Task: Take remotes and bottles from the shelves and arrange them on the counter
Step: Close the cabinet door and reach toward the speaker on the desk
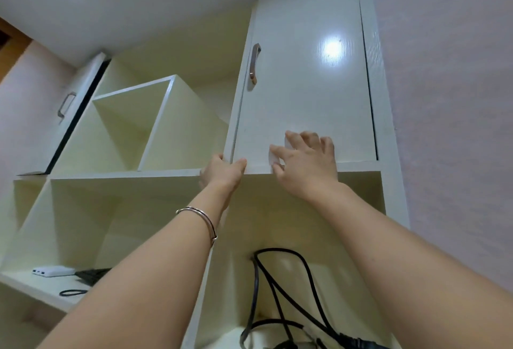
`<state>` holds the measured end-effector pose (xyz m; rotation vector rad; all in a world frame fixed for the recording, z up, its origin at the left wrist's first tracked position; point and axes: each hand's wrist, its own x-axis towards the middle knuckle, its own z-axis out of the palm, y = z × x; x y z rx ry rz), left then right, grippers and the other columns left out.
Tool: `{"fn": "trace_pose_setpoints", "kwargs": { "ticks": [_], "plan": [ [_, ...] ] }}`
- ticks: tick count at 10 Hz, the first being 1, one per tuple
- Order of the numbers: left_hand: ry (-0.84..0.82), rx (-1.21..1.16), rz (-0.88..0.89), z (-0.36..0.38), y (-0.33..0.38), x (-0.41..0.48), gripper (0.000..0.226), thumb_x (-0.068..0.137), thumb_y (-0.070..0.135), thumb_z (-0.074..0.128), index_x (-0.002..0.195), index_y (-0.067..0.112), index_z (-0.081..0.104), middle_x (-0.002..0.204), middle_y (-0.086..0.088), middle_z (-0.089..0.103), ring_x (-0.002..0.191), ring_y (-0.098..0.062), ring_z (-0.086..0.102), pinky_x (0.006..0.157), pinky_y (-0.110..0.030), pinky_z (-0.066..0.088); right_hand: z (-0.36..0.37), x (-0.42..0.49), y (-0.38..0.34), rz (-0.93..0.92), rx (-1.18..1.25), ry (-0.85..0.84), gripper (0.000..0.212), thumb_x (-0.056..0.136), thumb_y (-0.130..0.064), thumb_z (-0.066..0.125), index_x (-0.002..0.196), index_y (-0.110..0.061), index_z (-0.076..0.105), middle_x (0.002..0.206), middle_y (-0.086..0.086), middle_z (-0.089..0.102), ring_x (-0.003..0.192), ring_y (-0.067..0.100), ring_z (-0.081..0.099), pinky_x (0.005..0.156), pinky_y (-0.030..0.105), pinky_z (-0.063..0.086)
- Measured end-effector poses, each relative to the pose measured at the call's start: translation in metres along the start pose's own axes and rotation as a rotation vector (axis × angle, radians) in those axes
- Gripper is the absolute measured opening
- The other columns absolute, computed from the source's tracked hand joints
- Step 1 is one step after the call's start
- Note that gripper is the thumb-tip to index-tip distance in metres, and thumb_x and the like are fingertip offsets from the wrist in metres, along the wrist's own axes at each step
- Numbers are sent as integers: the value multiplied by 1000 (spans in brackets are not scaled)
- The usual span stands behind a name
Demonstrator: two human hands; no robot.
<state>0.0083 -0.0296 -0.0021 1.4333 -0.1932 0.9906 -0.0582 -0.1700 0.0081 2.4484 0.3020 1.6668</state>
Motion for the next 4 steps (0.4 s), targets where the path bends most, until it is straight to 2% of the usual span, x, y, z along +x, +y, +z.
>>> {"fn": "trace_pose_setpoints", "kwargs": {
  "ticks": [1, 2, 3, 4],
  "plan": [
    [58, -12, -42, 6, 0, 4, 56, 79, 39, 64, 127, 15, 47, 135, -13, 43, 117, -32, 50, 100, -33, 40, -1, 1, -1, -2, -16, -24, 41, 94, -38, 33, 134, -35, 42, 153, -1, 23, 140, 24, 12, 113, 47, 8],
    [46, 6, -24, 5, 2, 1, 54, 81, 36, 61, 127, 13, 45, 135, -14, 42, 119, -31, 48, 100, -34, 40, -4, 2, -1, 13, -23, -46, 41, 94, -37, 33, 134, -35, 43, 152, 0, 24, 140, 24, 12, 113, 47, 8],
    [2, 43, 22, 3, 1, 1, 53, 83, 29, 56, 131, 11, 42, 136, -14, 46, 124, -29, 44, 102, -34, 39, -5, 2, -3, 11, -24, -83, 42, 94, -36, 33, 134, -34, 42, 152, 0, 23, 140, 25, 12, 113, 47, 8],
    [-71, 144, 105, -15, 1, -18, 50, 88, 25, 51, 134, 10, 42, 138, -11, 48, 120, -25, 47, 97, -31, 38, -11, -3, 2, -12, 71, -85, 41, 94, -33, 35, 133, -31, 48, 152, 0, 27, 142, 23, 14, 116, 43, 8]
  ]
}}
